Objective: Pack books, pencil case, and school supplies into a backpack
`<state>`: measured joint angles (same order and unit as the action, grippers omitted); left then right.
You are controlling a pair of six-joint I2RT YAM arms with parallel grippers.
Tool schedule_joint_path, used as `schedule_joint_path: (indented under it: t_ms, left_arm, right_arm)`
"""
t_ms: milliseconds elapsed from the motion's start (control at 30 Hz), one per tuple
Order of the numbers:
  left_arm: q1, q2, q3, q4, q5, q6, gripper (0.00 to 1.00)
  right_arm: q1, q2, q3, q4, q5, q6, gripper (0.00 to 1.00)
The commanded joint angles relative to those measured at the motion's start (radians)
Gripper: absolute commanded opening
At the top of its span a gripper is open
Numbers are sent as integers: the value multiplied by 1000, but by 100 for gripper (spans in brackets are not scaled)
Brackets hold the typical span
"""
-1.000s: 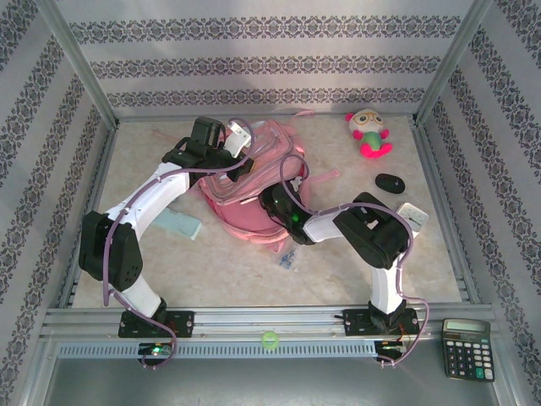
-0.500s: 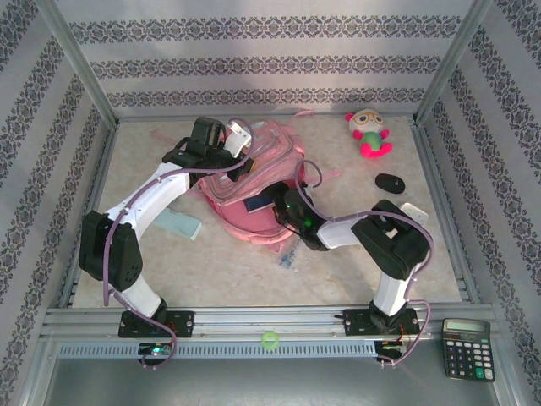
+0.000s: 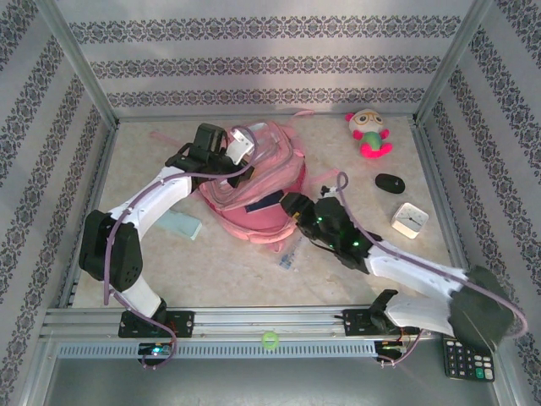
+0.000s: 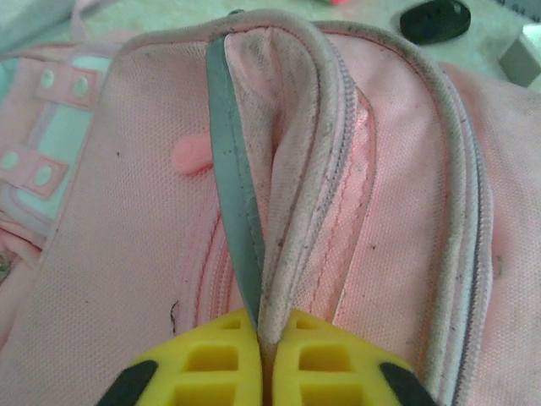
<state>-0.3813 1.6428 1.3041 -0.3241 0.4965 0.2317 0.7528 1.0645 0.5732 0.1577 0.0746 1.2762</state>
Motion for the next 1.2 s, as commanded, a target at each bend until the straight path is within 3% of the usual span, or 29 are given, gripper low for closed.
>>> schedule_joint_path:
  t_ms: [0,67,200,333,533,867,933,1033,1133,1167]
  left_arm:
    - [-13,-20,-20,49,7,32,32]
    - [-14,-37,-24,31,-2,21,53]
    - [-10,-105,-56,46,-71,-8,69]
    - [23,-170,-72,9,-129,-65,72]
    - [98,-274,-135,-60,-214,-124,73]
    - [244,-390,-297,-34,-151,-234,73]
    - [254,-389,-312,-24,-144,-241,72]
    - [264,-382,-331,-7,-122,-252,72]
    - [276,-375,-337,-5,-92,-260,72]
    - [282,-377,-341,-2,-81,-264,72]
  right_arm:
    - [-18,-106,66,-307,34,-293,70]
    - [-30,-139,128,-379,12,-467,70]
    - [-28,-91,266,-498,-58,-800,74]
    - [18,67,400,-591,-96,-1129,74]
    - [122,377,554,-623,-58,-1567,77]
    - [163,768,689,-524,-21,-1795,74]
    - [159,800,679,-483,36,-1787,64]
    - [145,800,656,-437,102,-1785,32]
    - [122,709,625,-435,84,-1792,4]
    - [108,660,614,-440,49,-1802,1]
